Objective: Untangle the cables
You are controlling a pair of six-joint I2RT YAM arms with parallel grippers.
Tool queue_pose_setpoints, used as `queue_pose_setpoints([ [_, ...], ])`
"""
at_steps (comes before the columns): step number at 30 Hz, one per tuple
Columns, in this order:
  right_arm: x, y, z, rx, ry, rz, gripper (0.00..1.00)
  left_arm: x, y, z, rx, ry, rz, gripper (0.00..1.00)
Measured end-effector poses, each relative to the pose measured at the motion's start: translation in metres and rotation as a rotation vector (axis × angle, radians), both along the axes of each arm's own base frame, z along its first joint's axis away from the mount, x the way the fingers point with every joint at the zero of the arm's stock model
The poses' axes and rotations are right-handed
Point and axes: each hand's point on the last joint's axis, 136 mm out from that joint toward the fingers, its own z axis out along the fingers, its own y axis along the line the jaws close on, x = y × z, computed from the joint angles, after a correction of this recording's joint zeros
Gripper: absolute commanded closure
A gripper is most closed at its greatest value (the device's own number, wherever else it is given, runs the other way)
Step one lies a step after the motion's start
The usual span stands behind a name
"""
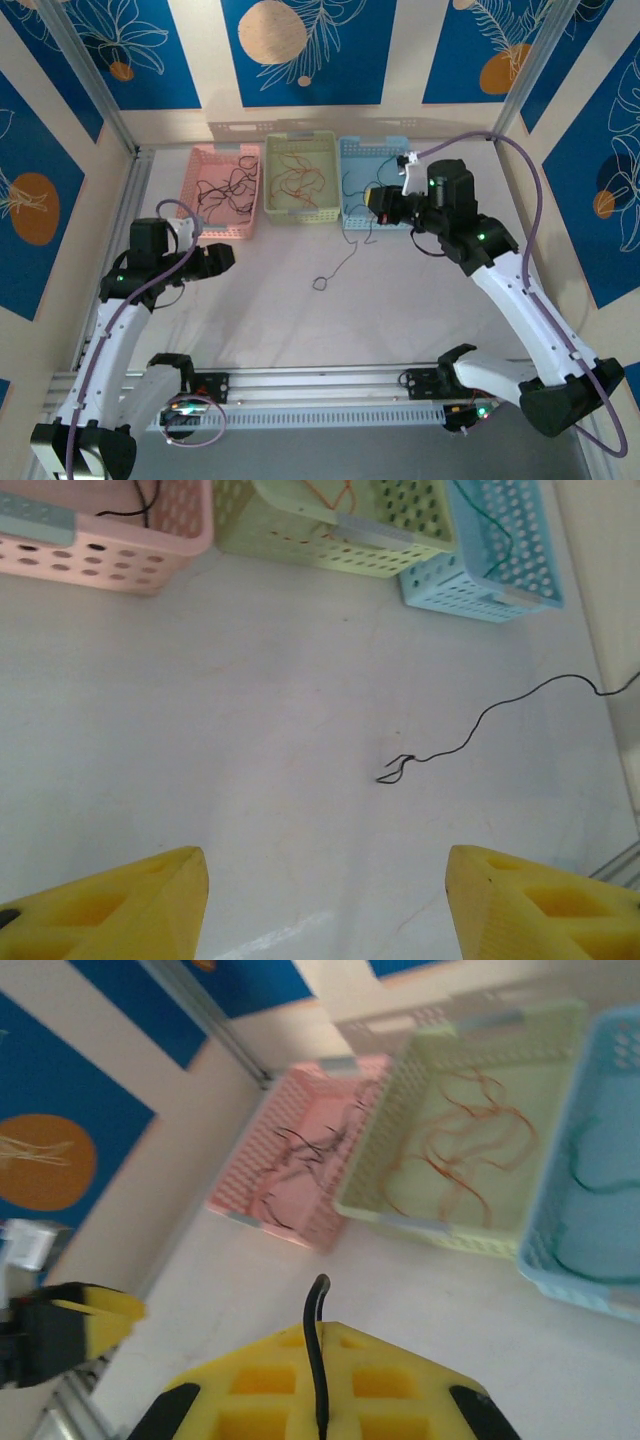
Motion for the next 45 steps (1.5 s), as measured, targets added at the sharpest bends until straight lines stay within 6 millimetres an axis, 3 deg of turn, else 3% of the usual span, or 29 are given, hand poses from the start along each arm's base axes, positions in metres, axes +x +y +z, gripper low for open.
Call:
queue_pose_setpoints([
  [3, 0.001, 0.016, 0.034, 0.048, -0.05, 0.059, 1.0, 0.0, -0.004, 0.003, -0.018, -0.008, -0.017, 0.35],
  [5, 0.004, 0.028, 0.056, 0.079, -0.082, 0.091, 1.0, -0.001, -0.006, 0.005, -0.033, -0.014, -0.031, 0.27],
  [8, 0.009, 0.047, 0.083, 0.124, -0.116, 0.137, 1.0, -0.002, -0.015, 0.01, -0.076, -0.018, -0.067, 0.25],
  [14, 0.022, 0.084, 0.129, 0.218, -0.147, 0.21, 1.0, -0.007, -0.052, 0.028, -0.17, -0.057, -0.213, 0.21],
  [19, 0.026, 0.104, 0.145, 0.268, -0.125, 0.232, 1.0, -0.008, -0.081, 0.066, -0.197, -0.218, -0.32, 0.18],
  [24, 0.028, 0.109, 0.157, 0.315, -0.093, 0.229, 1.0, -0.004, -0.107, 0.095, -0.15, -0.454, -0.416, 0.17],
  [28, 0.024, 0.111, 0.162, 0.347, -0.066, 0.234, 1.0, 0.005, -0.126, 0.103, -0.081, -0.577, -0.472, 0.17],
  [33, 0.015, 0.118, 0.163, 0.372, -0.03, 0.264, 1.0, 0.019, -0.15, 0.092, 0.02, -0.674, -0.523, 0.18],
  [35, 0.012, 0.12, 0.164, 0.375, -0.025, 0.274, 1.0, 0.024, -0.157, 0.089, 0.039, -0.697, -0.524, 0.25],
  [38, 0.011, 0.121, 0.162, 0.373, -0.015, 0.274, 1.0, 0.032, -0.162, 0.09, 0.052, -0.735, -0.504, 0.69],
  [41, 0.01, 0.12, 0.16, 0.37, -0.009, 0.272, 1.0, 0.039, -0.162, 0.091, 0.068, -0.756, -0.472, 0.93],
  [42, 0.009, 0.119, 0.16, 0.37, -0.008, 0.272, 1.0, 0.041, -0.162, 0.092, 0.063, -0.762, -0.464, 1.0],
  [45, 0.003, 0.114, 0.156, 0.367, -0.001, 0.269, 1.0, 0.042, -0.162, 0.091, 0.05, -0.789, -0.444, 1.0],
])
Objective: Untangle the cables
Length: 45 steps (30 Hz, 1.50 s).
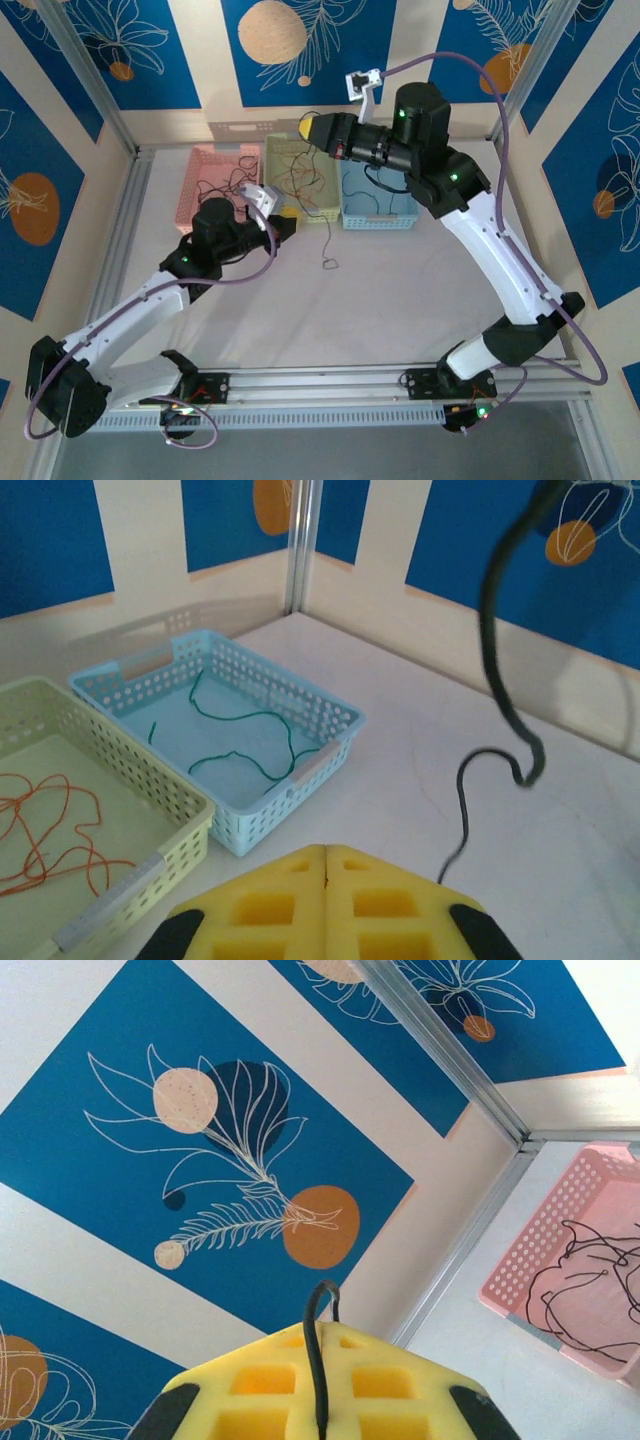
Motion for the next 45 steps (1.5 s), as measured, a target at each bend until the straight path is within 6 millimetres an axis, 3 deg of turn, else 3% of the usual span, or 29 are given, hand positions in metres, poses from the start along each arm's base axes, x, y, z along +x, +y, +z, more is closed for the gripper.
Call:
queue_pose_setpoints([
  [3, -0.003, -0.006, -0.004, -0.003, 0.008, -0.007, 1.0, -0.003, 0.003, -0.004, -0.017, -0.008, 0.006, 1.0],
  [4, -0.003, -0.007, -0.005, -0.004, 0.013, -0.01, 1.0, -0.005, 0.004, -0.004, -0.02, -0.009, 0.005, 0.89],
  [5, -0.003, -0.009, -0.007, -0.006, 0.017, -0.013, 1.0, -0.006, 0.004, -0.003, -0.022, -0.016, 0.005, 0.62],
  [6, -0.002, -0.009, -0.009, -0.007, 0.019, -0.015, 1.0, -0.006, 0.005, -0.001, -0.028, -0.021, 0.004, 0.45],
  [8, 0.0, -0.011, -0.012, -0.012, 0.026, -0.02, 1.0, -0.007, 0.005, 0.003, -0.037, -0.033, 0.005, 0.26],
  [10, 0.0, -0.011, -0.013, -0.011, 0.03, -0.021, 1.0, -0.007, 0.006, 0.003, -0.044, -0.03, 0.006, 0.21],
  [16, -0.003, -0.009, -0.012, 0.004, 0.054, -0.002, 1.0, -0.004, 0.002, -0.008, -0.034, -0.005, 0.0, 0.2],
  [19, -0.006, -0.008, -0.011, 0.014, 0.064, 0.015, 1.0, 0.002, -0.005, -0.02, -0.025, 0.014, -0.013, 0.23],
  [21, -0.007, -0.007, -0.01, 0.017, 0.068, 0.02, 1.0, 0.007, -0.011, -0.028, -0.027, 0.026, -0.023, 0.32],
  [27, -0.006, -0.008, -0.01, 0.018, 0.069, 0.018, 1.0, 0.01, -0.033, -0.052, -0.024, 0.069, -0.067, 0.98],
  [34, -0.002, -0.019, -0.011, 0.019, 0.068, -0.01, 1.0, 0.005, -0.026, -0.034, -0.079, 0.007, -0.043, 1.0],
  [39, 0.007, -0.025, -0.024, 0.005, 0.091, -0.036, 1.0, 0.009, -0.013, -0.012, -0.084, -0.025, 0.025, 1.0],
  [45, 0.038, -0.003, -0.055, -0.02, 0.131, -0.031, 1.0, 0.031, 0.005, 0.04, -0.088, -0.04, 0.116, 1.0],
])
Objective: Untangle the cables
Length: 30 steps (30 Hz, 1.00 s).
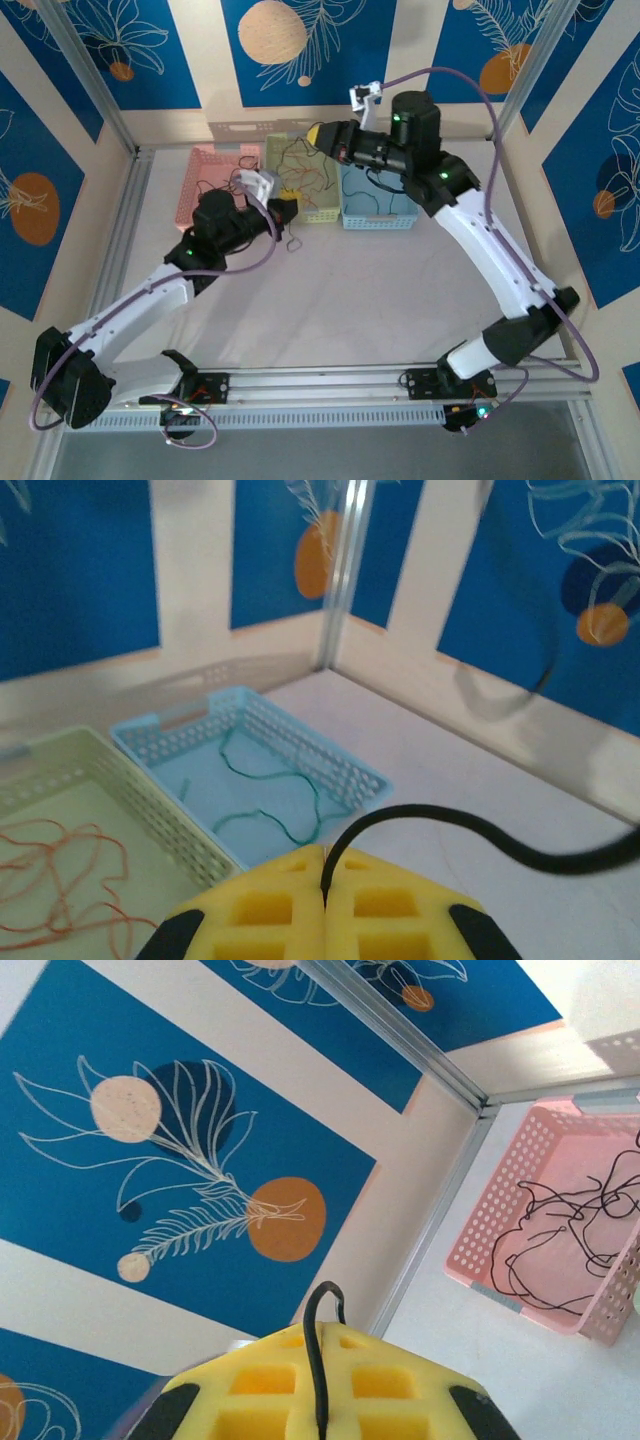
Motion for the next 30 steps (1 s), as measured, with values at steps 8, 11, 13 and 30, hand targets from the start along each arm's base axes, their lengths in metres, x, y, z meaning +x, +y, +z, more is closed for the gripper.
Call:
queue_pose_setpoints([
  [8, 0.062, 0.068, -0.086, -0.072, 0.122, 0.041, 1.0, 0.067, 0.073, 0.033, -0.022, 0.061, 0.243, 1.0],
  [11, 0.089, 0.094, -0.108, -0.073, 0.136, 0.051, 1.0, 0.097, 0.095, 0.011, 0.011, 0.132, 0.316, 1.0],
  [13, 0.107, 0.111, -0.119, -0.062, 0.136, 0.058, 1.0, 0.116, 0.109, -0.007, 0.029, 0.179, 0.359, 1.0],
  [30, 0.191, 0.201, -0.291, -0.03, 0.276, 0.076, 0.39, 0.204, 0.22, -0.156, 0.146, 0.512, 0.608, 0.32],
])
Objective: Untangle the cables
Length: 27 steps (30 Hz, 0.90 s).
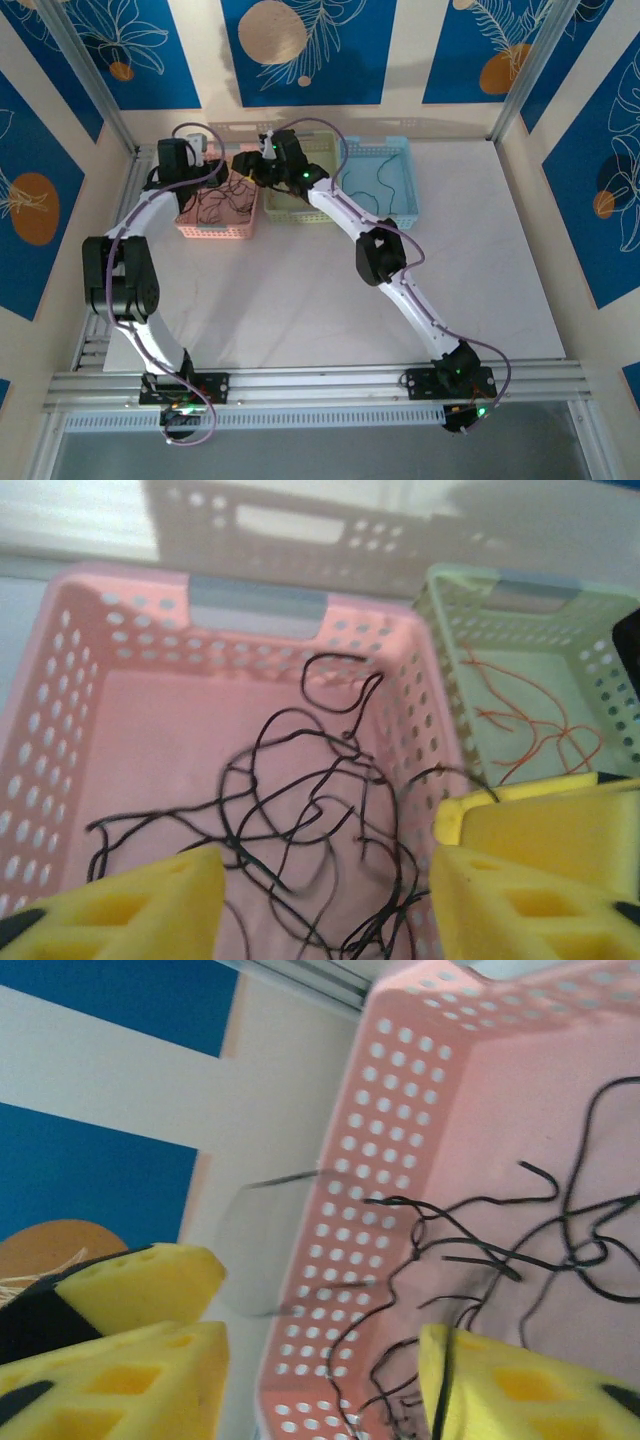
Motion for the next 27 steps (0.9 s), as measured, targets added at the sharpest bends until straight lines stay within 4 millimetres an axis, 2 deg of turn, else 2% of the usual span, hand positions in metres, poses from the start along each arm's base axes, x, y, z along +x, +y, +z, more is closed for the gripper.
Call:
queue_pose_setpoints([
  [3, -0.002, -0.002, -0.001, -0.024, -0.012, 0.014, 0.36, -0.006, 0.004, 0.004, 0.023, 0.006, 0.016, 0.28],
  [5, -0.006, -0.005, 0.002, -0.053, -0.03, 0.027, 0.35, -0.013, 0.007, 0.015, 0.033, -0.008, 0.031, 0.24],
  [8, -0.021, -0.014, 0.015, -0.118, -0.045, 0.053, 0.35, -0.036, 0.012, 0.04, 0.044, -0.045, 0.063, 0.24],
  [11, -0.037, -0.032, 0.046, -0.174, -0.082, 0.051, 0.34, -0.07, 0.015, 0.066, 0.026, -0.105, 0.097, 0.24],
  [14, -0.058, -0.056, 0.088, -0.212, -0.133, 0.038, 0.34, -0.109, 0.016, 0.079, -0.015, -0.157, 0.126, 0.22],
  [17, -0.089, -0.085, 0.123, -0.239, -0.18, 0.034, 0.34, -0.143, 0.015, 0.069, -0.046, -0.162, 0.146, 0.17],
  [19, -0.112, -0.105, 0.133, -0.259, -0.194, 0.032, 0.34, -0.163, 0.015, 0.054, -0.06, -0.141, 0.159, 0.16],
  [21, -0.135, -0.127, 0.132, -0.287, -0.2, 0.03, 0.35, -0.178, 0.017, 0.038, -0.065, -0.12, 0.175, 0.12],
  [22, -0.147, -0.137, 0.128, -0.303, -0.202, 0.028, 0.36, -0.186, 0.019, 0.031, -0.063, -0.115, 0.185, 0.02],
  [23, -0.158, -0.149, 0.12, -0.324, -0.204, 0.024, 0.36, -0.194, 0.021, 0.025, -0.063, -0.109, 0.199, 0.0],
  [27, -0.2, -0.199, 0.081, -0.434, -0.222, -0.001, 0.35, -0.215, 0.029, 0.008, -0.06, -0.147, 0.256, 0.0],
])
